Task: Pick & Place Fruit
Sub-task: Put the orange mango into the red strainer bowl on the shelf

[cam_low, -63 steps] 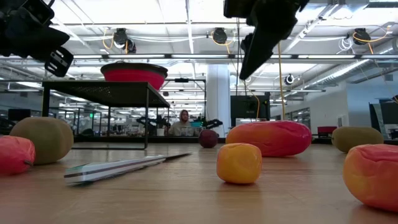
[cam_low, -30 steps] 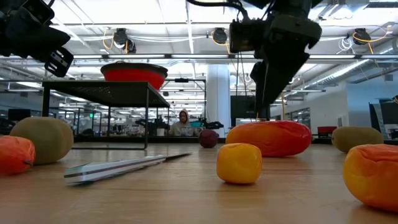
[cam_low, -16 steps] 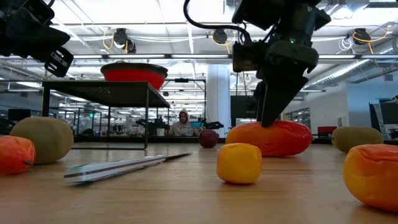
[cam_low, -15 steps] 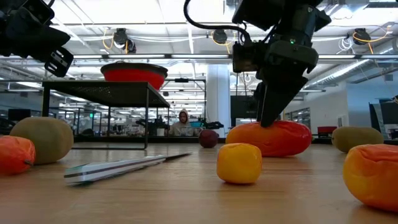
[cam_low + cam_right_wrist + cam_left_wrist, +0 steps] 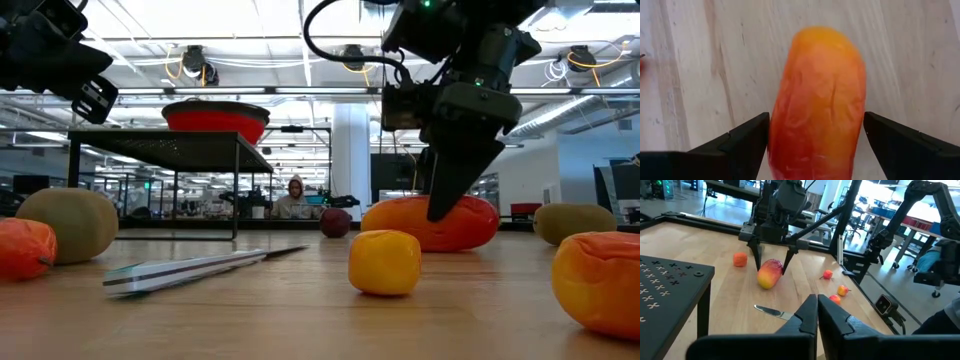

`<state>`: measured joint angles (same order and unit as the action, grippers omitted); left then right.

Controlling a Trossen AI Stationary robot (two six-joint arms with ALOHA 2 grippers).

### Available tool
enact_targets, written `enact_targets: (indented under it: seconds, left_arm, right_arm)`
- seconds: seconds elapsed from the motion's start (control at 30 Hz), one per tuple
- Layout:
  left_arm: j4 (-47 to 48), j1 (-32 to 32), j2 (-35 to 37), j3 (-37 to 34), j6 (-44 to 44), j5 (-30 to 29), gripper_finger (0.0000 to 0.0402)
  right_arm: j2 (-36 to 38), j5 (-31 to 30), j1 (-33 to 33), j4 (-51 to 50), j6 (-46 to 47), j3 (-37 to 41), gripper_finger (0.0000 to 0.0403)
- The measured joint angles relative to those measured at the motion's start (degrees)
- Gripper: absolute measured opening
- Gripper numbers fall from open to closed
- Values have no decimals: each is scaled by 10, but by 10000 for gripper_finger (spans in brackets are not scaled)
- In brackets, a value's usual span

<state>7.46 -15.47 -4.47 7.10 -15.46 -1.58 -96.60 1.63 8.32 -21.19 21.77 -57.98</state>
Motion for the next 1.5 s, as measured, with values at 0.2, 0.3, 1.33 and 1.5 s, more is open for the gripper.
enact_targets:
  seconds: [0.2, 0.3, 1.33, 1.5]
  left_arm:
    - [0, 0, 0, 0, 2, 0, 12]
    - [0, 0, 0, 0, 2, 0, 4]
    - [23, 0, 0, 0, -12, 1, 19]
    - [23, 0, 0, 0, -14, 1, 19]
  right_arm:
    - [0, 0, 0, 0, -1, 0, 266]
    - [0, 0, 0, 0, 0, 0, 236]
    - [189, -27, -41, 71, 49, -88, 225]
    - [232, -64, -42, 64, 57, -87, 222]
